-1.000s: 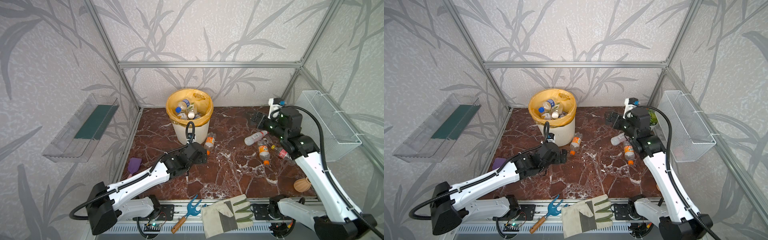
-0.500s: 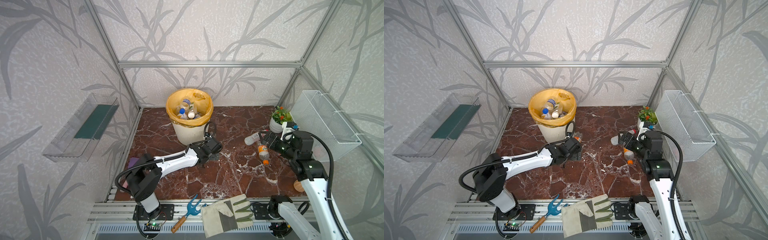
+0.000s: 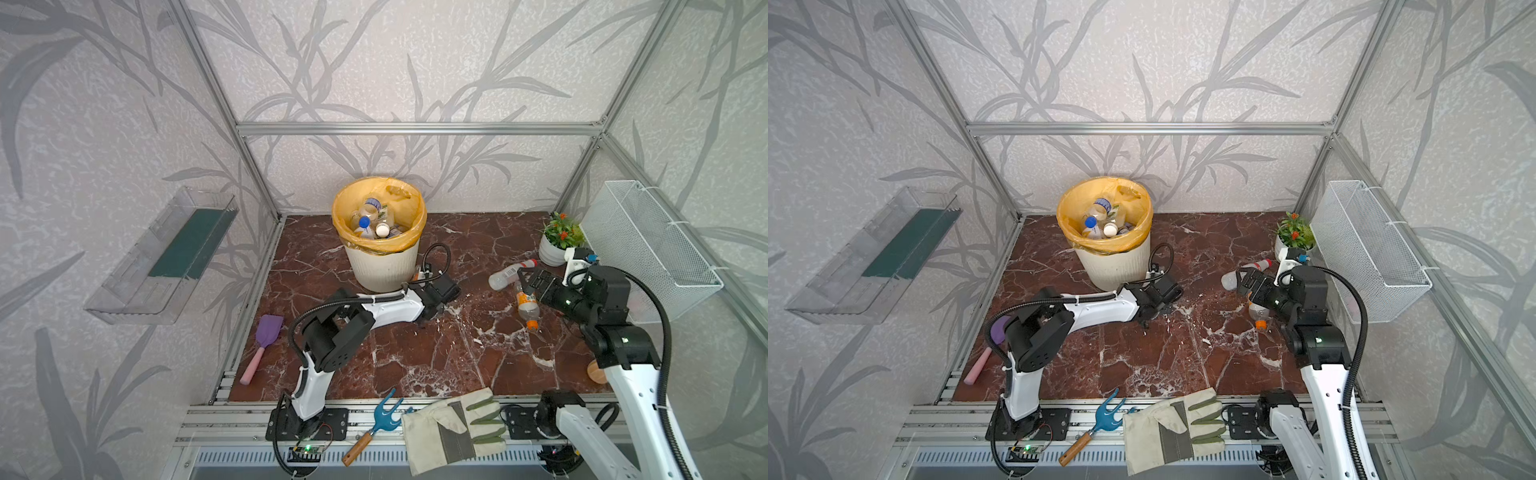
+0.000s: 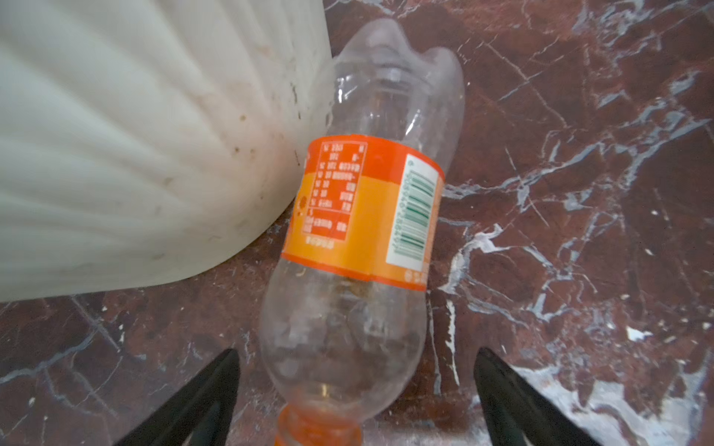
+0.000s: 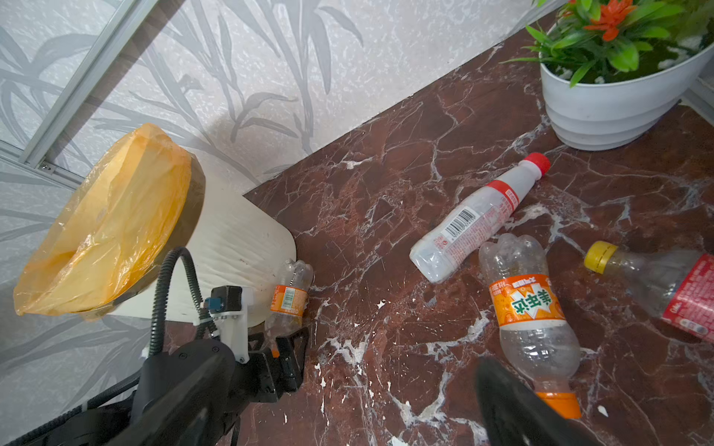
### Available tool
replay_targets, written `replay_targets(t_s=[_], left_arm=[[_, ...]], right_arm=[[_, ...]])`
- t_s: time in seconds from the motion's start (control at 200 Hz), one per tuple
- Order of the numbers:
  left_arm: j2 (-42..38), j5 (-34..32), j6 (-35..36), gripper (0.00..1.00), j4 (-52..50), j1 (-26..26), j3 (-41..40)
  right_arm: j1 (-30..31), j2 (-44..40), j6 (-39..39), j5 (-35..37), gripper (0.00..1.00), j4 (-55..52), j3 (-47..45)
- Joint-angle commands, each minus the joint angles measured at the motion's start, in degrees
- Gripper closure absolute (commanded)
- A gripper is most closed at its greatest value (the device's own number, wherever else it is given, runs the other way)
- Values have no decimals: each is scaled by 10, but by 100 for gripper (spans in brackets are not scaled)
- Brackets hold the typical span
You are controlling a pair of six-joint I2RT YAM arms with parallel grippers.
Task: Throw the plastic bottles in the bin
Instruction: Pick up the plastic bottle from the center of the table.
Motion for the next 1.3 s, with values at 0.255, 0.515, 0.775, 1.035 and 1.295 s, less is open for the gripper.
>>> replay_targets(t_s=[0.255,0.515,0.775,1.035,1.295], left_arm=[[56,-30,72,19,29,11,60],[48,-25,91,42,38,5,44],[-4,-40,107,52,82,-14,-11],[-119,-86,129,51,119,-68,-85],[-315,-162,154,51,120,-148,-143]], right_arm=[[-4,-16,-16,-7,1,-21,0],[-5,-20,-15,-9,1,-20,-9],[-7,-26,-15,-11,1,-21,-10],[-8,-30,-12,-11,1,-23,-16],[-8,-36,-11,-18,1,-24,-22]])
